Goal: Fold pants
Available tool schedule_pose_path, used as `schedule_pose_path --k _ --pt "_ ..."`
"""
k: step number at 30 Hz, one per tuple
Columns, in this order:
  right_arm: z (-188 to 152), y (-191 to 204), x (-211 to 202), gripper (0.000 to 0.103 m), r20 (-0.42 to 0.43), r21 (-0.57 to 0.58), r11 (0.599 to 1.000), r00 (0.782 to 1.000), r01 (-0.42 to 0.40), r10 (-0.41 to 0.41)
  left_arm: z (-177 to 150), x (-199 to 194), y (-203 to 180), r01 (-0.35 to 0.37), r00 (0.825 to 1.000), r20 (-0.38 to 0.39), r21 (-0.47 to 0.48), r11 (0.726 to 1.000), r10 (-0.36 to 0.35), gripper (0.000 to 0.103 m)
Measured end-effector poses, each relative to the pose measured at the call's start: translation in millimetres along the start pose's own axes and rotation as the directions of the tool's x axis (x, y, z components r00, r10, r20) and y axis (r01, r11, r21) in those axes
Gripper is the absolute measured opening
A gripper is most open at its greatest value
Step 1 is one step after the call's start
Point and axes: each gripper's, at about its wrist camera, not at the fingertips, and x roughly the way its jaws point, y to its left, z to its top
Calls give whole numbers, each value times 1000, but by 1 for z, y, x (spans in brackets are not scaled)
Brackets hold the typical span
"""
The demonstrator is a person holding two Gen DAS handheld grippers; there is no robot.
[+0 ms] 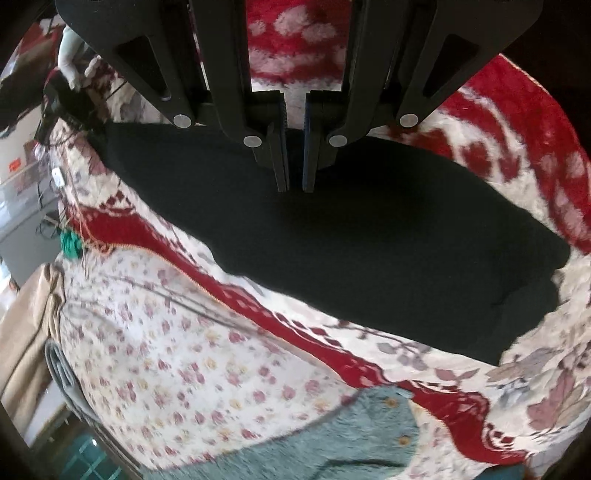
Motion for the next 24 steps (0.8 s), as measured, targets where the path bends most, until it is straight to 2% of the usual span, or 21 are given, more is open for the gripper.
schedule_pose_path --k 3,5,7,9,11,13,15,19,21,22,24 --pt "1 7 -19 25 51 -7 1000 998 -22 22 5 -14 8 -27 999 34 9 1000 26 6" --pt "-1 22 -31 26 80 -49 997 994 -66 69 7 -23 18 -59 997 50 10 998 58 14" --pt "-5 44 -36 29 85 -110 984 985 -139 148 9 -29 32 -61 997 44 -14 998 62 35" --pt "-16 78 -33 37 41 -205 944 961 -259 273 9 -34 47 -62 997 38 -54 997 65 45" --pt "-31 114 -24 44 -10 -284 897 937 -338 350 9 -39 61 -85 995 38 -90 992 88 45" --pt "-53 158 -10 45 -81 -373 827 902 -421 424 9 -42 72 -103 994 35 -105 989 107 45" --pt "-76 195 4 46 -141 -442 767 880 -465 453 9 -46 82 -106 993 35 -124 987 111 45" --pt "-129 271 37 47 -263 -584 612 838 -532 478 13 -52 94 -106 992 49 -133 985 113 45" --pt "-151 296 46 48 -294 -650 541 834 -533 467 17 -53 98 -104 992 52 -130 986 112 45" --pt "-163 310 50 48 -298 -696 496 837 -519 458 19 -53 101 -100 993 54 -132 986 108 45" --pt "-177 325 55 51 -294 -750 438 843 -495 450 24 -52 105 -94 993 59 -139 986 103 46"
